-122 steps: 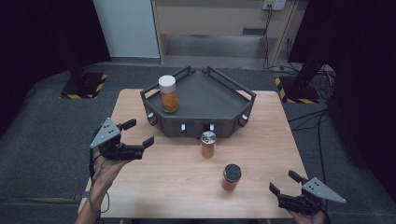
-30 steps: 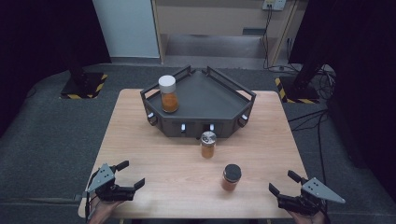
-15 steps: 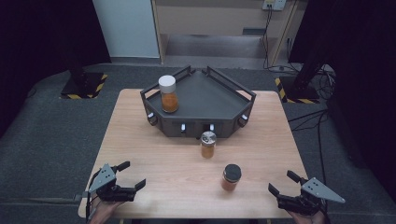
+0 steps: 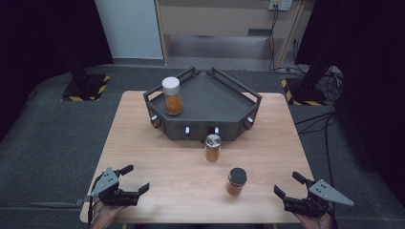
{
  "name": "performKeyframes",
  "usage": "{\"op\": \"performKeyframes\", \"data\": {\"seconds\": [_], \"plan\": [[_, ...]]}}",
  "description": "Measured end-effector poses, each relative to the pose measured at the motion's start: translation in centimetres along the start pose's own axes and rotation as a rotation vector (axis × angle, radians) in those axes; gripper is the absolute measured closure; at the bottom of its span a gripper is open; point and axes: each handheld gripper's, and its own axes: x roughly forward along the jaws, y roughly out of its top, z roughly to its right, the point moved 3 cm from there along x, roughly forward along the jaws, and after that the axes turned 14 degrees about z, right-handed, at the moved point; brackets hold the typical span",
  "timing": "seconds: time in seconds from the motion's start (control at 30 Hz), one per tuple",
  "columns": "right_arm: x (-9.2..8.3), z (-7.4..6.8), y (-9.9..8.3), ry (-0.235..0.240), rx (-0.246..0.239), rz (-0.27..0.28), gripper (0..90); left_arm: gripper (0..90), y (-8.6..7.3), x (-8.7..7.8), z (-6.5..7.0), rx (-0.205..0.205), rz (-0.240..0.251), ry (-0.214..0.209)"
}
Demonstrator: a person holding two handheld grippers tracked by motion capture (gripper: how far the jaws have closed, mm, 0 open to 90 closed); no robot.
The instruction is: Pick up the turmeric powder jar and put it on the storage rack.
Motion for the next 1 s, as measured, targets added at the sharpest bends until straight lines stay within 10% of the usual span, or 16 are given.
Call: {"op": "performKeyframes", "data": {"seconds": [1.0], "plan": [[5.6, 1.3, 2.4, 0.082, -0.020, 0.003, 10.3, 3.4, 0.0, 0.0, 0.1, 0.000, -0.001, 0.001]]}}
